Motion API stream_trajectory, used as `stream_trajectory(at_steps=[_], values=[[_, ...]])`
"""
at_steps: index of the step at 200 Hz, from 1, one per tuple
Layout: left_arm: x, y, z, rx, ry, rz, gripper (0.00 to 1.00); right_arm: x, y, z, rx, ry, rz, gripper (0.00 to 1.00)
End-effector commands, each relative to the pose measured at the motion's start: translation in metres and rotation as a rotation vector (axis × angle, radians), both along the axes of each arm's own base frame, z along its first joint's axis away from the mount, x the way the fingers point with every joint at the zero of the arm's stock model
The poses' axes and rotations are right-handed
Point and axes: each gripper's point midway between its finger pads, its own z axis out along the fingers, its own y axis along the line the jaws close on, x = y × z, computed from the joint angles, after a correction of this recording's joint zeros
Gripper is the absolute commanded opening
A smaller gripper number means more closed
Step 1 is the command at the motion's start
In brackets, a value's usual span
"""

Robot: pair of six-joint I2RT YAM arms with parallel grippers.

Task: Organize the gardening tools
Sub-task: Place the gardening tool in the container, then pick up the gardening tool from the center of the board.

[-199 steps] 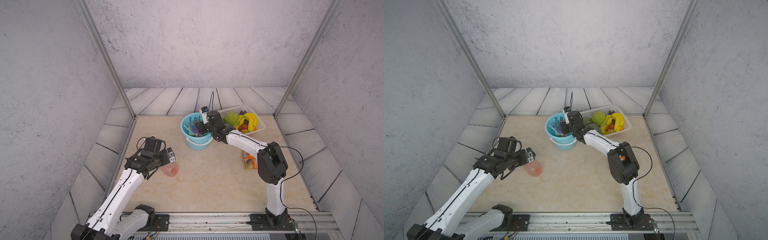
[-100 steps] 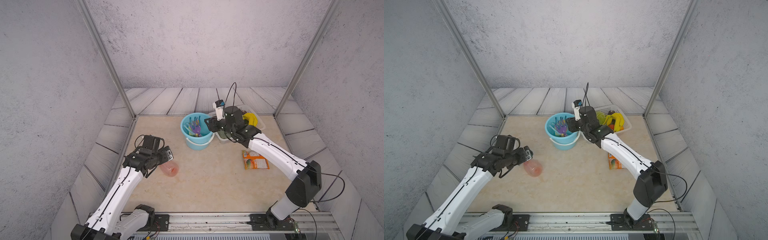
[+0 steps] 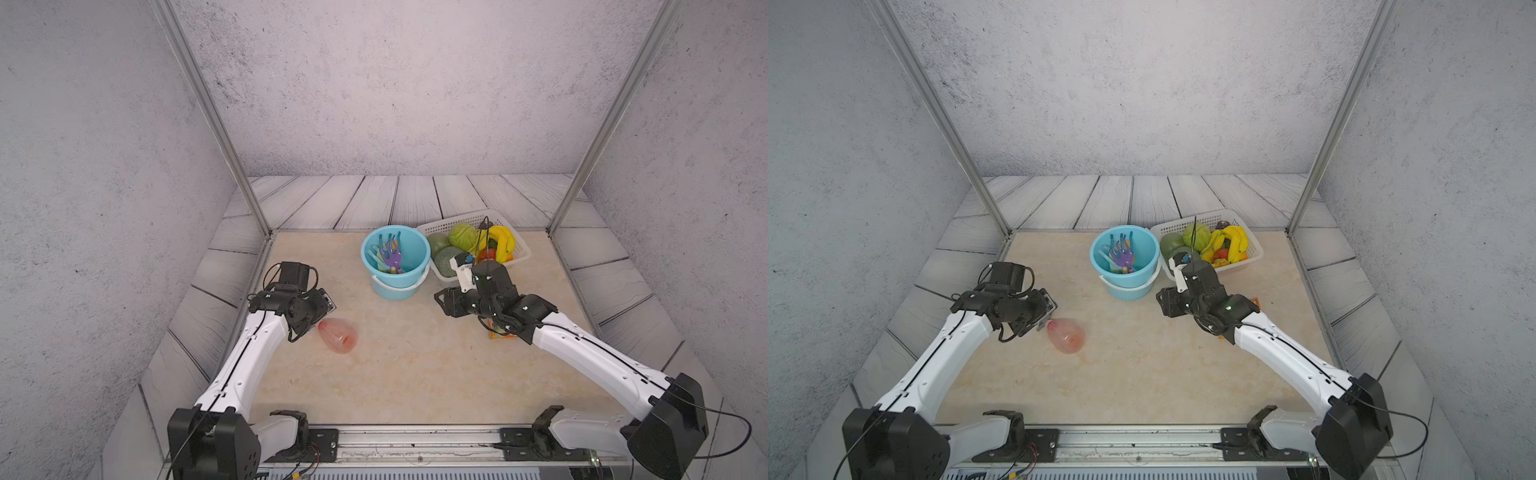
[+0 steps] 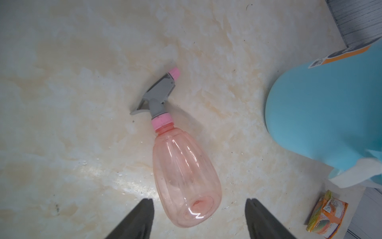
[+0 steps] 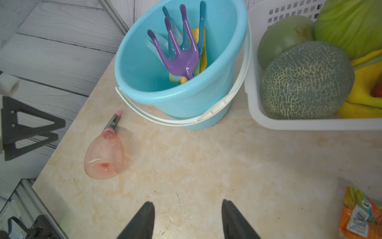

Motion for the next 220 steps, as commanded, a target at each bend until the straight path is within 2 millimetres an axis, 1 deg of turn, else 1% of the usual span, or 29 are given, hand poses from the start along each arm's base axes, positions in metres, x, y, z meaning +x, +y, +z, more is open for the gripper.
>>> stream_trajectory(at_steps=[1,31,46,87,137,164,220], values=[[0.013,0.000,-0.001,-0.080,0.003,0.055,0.72,-0.014,-0.007,0.001,0.028,0.017,-0.010,0.58],[0.026,0.011,-0.021,-0.125,0.055,0.128,0.66,-0.023,-0.016,-0.007,0.015,0.026,-0.024,0.58],[0.028,0.017,-0.032,-0.139,0.106,0.152,0.64,-0.026,-0.019,-0.011,0.013,0.031,-0.029,0.58],[0.033,0.020,-0.061,-0.172,0.204,0.167,0.61,-0.028,-0.022,-0.020,-0.004,0.051,-0.036,0.57],[0.030,0.026,-0.080,-0.159,0.250,0.183,0.61,-0.029,-0.023,-0.030,-0.027,0.074,-0.038,0.57],[0.029,0.030,-0.090,-0.154,0.272,0.196,0.62,-0.029,-0.023,-0.031,-0.025,0.075,-0.043,0.57],[0.030,0.027,-0.106,-0.165,0.306,0.196,0.61,-0.028,-0.026,-0.036,-0.034,0.080,-0.058,0.57]])
